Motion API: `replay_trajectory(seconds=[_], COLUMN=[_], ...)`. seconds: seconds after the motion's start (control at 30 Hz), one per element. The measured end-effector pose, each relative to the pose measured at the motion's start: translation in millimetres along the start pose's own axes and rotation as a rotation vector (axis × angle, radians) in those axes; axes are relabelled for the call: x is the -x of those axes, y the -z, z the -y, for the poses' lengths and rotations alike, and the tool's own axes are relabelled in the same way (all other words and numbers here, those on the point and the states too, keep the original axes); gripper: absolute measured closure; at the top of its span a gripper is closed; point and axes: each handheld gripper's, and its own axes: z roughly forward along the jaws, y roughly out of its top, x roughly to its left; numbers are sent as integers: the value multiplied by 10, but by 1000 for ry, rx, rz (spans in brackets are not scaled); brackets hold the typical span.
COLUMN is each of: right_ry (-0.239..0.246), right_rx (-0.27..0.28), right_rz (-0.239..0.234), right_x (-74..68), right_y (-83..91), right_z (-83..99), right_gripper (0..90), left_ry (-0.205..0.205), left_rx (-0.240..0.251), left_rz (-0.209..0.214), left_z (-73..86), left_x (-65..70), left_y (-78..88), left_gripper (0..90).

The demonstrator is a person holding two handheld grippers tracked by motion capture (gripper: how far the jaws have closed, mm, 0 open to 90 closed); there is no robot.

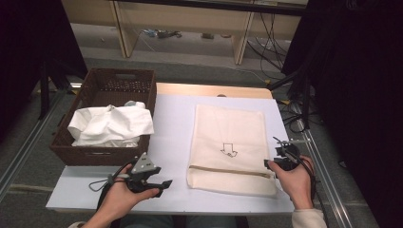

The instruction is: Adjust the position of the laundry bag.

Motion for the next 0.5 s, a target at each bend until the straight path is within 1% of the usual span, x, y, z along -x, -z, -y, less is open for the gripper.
replay_trajectory(seconds=[0.03,0.07,0.1,0.13,0.17,0.2,0.23,0.27,0.3,0.33,0.37,0.4,0.43,0.47,0.5], right_ry=[-8,-2,12,15,4,4,-17,-23,-26,-24,-70,-12,-8,-12,-16], right_rx=[-6,-13,-4,-19,-28,-30,-51,-62,-76,-81,-112,-99,-102,-102,-108], right_rz=[36,42,50,54,73,88,81,70,72,49,56,63,61,62,58], right_x=[20,64,100,131,146,170,161,178,195,206,170,223,226,228,230], right_y=[-20,-52,-85,-113,-146,-188,-206,-219,-268,-298,-313,-357,-376,-392,-399], right_z=[-11,-30,-41,-54,-63,-71,-75,-79,-83,-82,-81,-80,-79,-79,-79], right_gripper=[599,606,612,618,624,633,645,647,647,651,652,652,655,658,664], left_ry=[-17,-17,-3,-9,11,-4,-5,2,-3,22,18,25,23,25,35], left_rx=[-15,-13,-32,-34,-37,-50,-59,-62,-49,-38,-44,-50,-60,-59,-65], left_rz=[1,8,23,33,40,45,51,58,53,57,60,67,75,80,72], left_z=[-32,-55,-86,-107,-127,-151,-168,-179,-188,-189,-193,-194,-197,-201,-201], left_x=[-12,-13,-10,-13,-2,-1,4,10,11,29,29,36,33,35,36], left_y=[-45,-89,-154,-195,-254,-305,-362,-422,-480,-541,-588,-633,-667,-703,-739], left_gripper=[389,393,395,397,400,404,406,406,408,408,406,406,406,406,407])
